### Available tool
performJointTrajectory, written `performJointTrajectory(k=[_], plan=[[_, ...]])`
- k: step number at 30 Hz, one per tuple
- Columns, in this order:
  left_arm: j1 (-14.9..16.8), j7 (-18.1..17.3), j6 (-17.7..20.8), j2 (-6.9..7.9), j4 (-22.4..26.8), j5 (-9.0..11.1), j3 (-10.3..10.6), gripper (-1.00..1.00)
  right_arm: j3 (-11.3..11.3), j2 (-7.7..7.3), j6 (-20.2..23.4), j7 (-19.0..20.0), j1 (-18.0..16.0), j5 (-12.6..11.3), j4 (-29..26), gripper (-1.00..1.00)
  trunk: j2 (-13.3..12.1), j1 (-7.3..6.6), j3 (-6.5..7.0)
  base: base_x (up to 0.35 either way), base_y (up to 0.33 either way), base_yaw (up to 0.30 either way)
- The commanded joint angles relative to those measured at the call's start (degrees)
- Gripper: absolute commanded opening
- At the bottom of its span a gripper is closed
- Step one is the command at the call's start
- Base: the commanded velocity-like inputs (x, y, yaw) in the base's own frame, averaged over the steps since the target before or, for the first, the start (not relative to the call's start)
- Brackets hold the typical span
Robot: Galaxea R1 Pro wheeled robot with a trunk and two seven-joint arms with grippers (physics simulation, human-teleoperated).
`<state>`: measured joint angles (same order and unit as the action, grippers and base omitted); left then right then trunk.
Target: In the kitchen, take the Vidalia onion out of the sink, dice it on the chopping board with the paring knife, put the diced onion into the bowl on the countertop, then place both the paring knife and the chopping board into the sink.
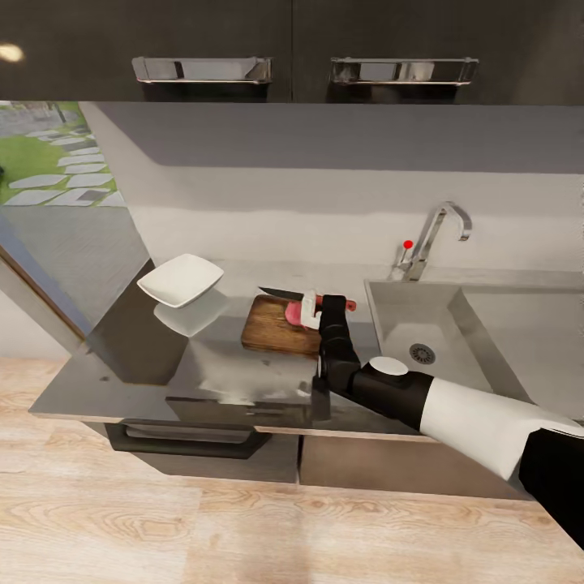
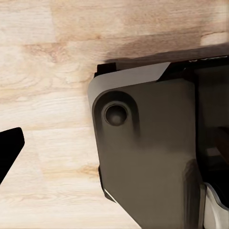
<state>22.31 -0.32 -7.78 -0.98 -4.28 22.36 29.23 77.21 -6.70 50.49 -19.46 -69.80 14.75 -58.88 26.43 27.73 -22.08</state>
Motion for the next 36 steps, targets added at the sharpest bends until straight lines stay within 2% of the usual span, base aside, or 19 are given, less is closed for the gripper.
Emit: performJointTrajectory(k=[1, 11, 36], plan=[[0.1, -0.03, -0.41, -0.07, -0.29, 0.41, 0.48, 1.0, 0.27, -0.02, 0.33, -0.31, -0.11, -0.16, -0.08, -1.0, 0.09, 0.03, -0.09, 0.0, -0.03, 0.0], [0.1, -0.03, -0.4, -0.07, -0.29, 0.41, 0.48, 1.0, 0.23, -0.06, -2.07, -0.37, -0.11, -0.8, -0.04, -1.0, 0.09, 0.03, -0.09, 0.0, -0.006, 0.0], [0.1, -0.03, -0.4, -0.07, -0.29, 0.48, 0.48, 1.0, 0.31, 0.12, -2.24, -0.31, -0.11, -0.95, -0.01, -1.0, 0.09, 0.03, -0.09, 0.0, 0.0, 0.0]])
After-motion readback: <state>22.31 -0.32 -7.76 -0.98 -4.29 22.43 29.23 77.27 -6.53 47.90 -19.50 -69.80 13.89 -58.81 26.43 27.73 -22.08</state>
